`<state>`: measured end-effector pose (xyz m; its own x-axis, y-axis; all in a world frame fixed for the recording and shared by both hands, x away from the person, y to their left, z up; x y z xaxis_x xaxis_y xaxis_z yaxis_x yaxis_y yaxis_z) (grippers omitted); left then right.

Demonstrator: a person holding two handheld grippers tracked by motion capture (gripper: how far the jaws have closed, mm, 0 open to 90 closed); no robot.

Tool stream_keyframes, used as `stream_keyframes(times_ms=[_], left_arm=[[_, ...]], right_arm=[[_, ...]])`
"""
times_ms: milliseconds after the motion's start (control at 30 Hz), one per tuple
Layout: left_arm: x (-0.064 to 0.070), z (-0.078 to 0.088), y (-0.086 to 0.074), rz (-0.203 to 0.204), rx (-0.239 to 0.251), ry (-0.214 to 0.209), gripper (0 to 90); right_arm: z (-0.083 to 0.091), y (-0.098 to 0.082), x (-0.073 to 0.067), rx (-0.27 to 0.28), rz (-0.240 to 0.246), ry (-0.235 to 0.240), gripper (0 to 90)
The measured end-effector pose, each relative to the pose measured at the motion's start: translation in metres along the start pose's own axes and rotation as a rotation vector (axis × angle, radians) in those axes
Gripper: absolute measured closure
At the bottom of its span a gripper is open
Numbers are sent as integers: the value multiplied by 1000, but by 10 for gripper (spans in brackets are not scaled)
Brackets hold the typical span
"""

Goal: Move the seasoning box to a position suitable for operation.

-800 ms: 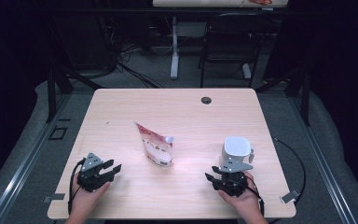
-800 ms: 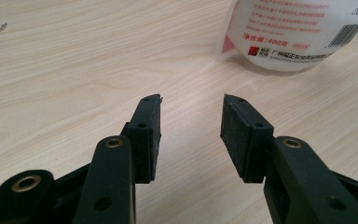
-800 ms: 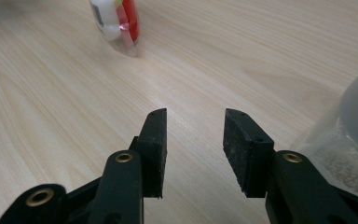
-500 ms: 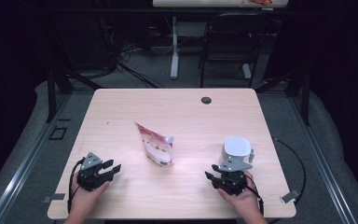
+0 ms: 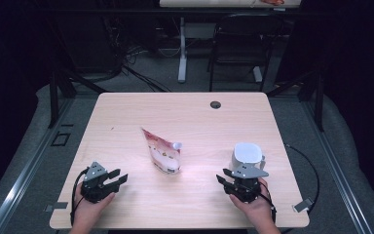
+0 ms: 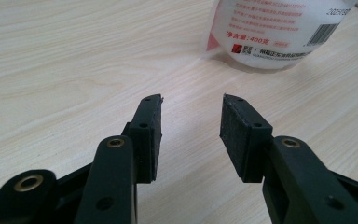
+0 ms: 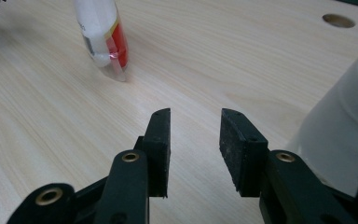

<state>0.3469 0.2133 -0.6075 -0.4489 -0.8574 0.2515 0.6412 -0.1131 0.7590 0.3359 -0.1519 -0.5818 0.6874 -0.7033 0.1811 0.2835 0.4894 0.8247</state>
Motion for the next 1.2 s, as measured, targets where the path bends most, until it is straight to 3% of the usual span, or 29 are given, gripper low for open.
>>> stream_keyframes(times_ms=[233, 333, 600, 700, 767, 867, 1033, 1133, 1200], left_arm=[[-2, 0, 0, -3, 1, 8, 592], [0, 0, 1, 21, 3, -9, 589], [0, 0, 0, 10, -10, -6, 591], [-1, 0, 0, 21, -6, -5, 590], [-2, 2, 0, 14, -2, -7, 596], [-4, 4, 0, 15, -3, -2, 619], [-8, 4, 1, 30, 12, 19, 609], [-10, 5, 2, 35, 23, 31, 588], [-11, 5, 3, 46, 28, 37, 575]], right_arm=[[18, 6, 5, 35, 4, -28, 645], [28, 8, 9, 59, 9, -51, 645], [51, 5, 25, 67, -2, -106, 632], [55, -1, 30, 47, -1, -125, 684], [57, -6, 33, 40, -20, -111, 697], [61, -13, 42, 25, -40, -143, 726], [69, -25, 59, 3, -99, -213, 742], [71, -34, 70, -20, -130, -279, 701], [72, -38, 75, -11, -145, -290, 673]])
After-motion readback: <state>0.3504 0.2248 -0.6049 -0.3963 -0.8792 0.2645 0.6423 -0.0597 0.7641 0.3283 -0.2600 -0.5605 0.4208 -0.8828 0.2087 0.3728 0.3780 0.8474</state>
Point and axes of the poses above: each handheld gripper's, and its own axes: z roughly backward along the jaws, y roughly out of its top, x roughly to its right, the point moved 9 cm from there along -z, roughly forward along the jaws, and after that the axes turned 11 degrees about z, right-handed, at the moved point
